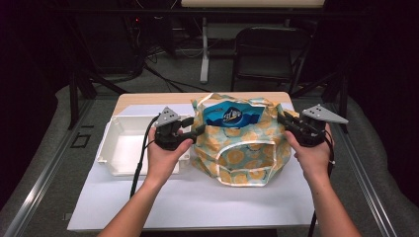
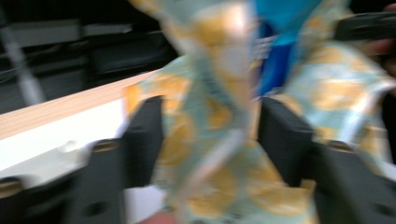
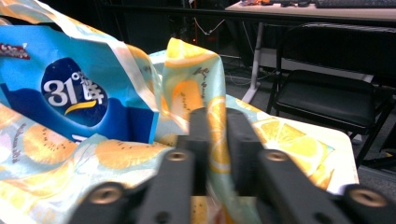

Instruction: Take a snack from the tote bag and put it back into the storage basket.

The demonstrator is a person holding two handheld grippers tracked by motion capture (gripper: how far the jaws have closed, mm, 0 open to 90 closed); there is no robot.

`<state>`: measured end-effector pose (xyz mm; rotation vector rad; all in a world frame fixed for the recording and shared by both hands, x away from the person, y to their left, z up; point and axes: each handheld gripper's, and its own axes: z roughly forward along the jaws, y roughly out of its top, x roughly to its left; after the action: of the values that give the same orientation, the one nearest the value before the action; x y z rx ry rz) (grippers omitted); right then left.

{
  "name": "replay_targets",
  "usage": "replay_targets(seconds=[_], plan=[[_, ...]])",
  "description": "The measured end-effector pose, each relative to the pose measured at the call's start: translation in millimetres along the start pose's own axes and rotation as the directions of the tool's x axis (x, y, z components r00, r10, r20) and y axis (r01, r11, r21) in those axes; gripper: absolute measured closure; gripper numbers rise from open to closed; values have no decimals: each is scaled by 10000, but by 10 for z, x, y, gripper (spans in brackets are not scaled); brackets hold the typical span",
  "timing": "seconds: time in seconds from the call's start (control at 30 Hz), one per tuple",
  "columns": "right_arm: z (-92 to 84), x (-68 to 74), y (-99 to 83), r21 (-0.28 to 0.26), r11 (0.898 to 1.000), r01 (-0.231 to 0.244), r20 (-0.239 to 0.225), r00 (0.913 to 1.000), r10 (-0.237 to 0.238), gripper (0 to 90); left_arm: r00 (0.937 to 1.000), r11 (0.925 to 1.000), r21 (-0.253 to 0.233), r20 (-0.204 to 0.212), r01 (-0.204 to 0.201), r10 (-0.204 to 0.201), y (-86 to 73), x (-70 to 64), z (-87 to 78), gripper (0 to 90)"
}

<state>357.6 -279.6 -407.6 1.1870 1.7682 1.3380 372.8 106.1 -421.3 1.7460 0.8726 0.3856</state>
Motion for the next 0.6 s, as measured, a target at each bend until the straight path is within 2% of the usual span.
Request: replay_targets(seconds=[0.03, 0.13, 0.17, 0.23, 0.3, 0.4, 0.47, 0.53, 0.6], plan=[[0, -6, 8, -68, 10000, -46, -12, 10000, 46, 875, 9996, 9999, -89, 270, 124, -122, 11, 33, -11, 673], [11, -22, 41, -233, 9996, -134, -105, 9999, 132, 898, 9991, 9998, -62, 378, 201, -198, 42, 90, -1, 850], [28, -29, 58, -202, 9996, -177, -164, 9997, 174, 898, 9992, 9997, 3, 336, 225, -225, 52, 111, 27, 874], [75, -38, 81, -168, 9996, -247, -87, 9997, 245, 898, 9978, 9979, 111, 160, 636, -638, 70, 171, 87, 892], [125, -55, 97, -68, 9988, -481, 32, 9988, 481, 898, 9918, 9910, 406, 46, 1277, -1280, 68, 255, 174, 897], [213, -107, 81, 136, 9925, -1214, 243, 9923, 1211, 898, 9851, 9800, 995, -203, 1721, -1709, 6, 334, 298, 900], [269, -140, 43, 460, 9880, -1477, 442, 9883, 1457, 896, 9863, 9732, 1605, -303, 1647, -1619, -70, 333, 384, 900], [321, -170, -17, 789, 9855, -1504, 505, 9879, 1467, 889, 9903, 9691, 2043, -395, 1384, -1332, -139, 306, 437, 900], [358, -195, -90, 1137, 9841, -1367, 632, 9895, 1301, 885, 9917, 9631, 2366, -410, 1285, -1222, -203, 289, 471, 900]])
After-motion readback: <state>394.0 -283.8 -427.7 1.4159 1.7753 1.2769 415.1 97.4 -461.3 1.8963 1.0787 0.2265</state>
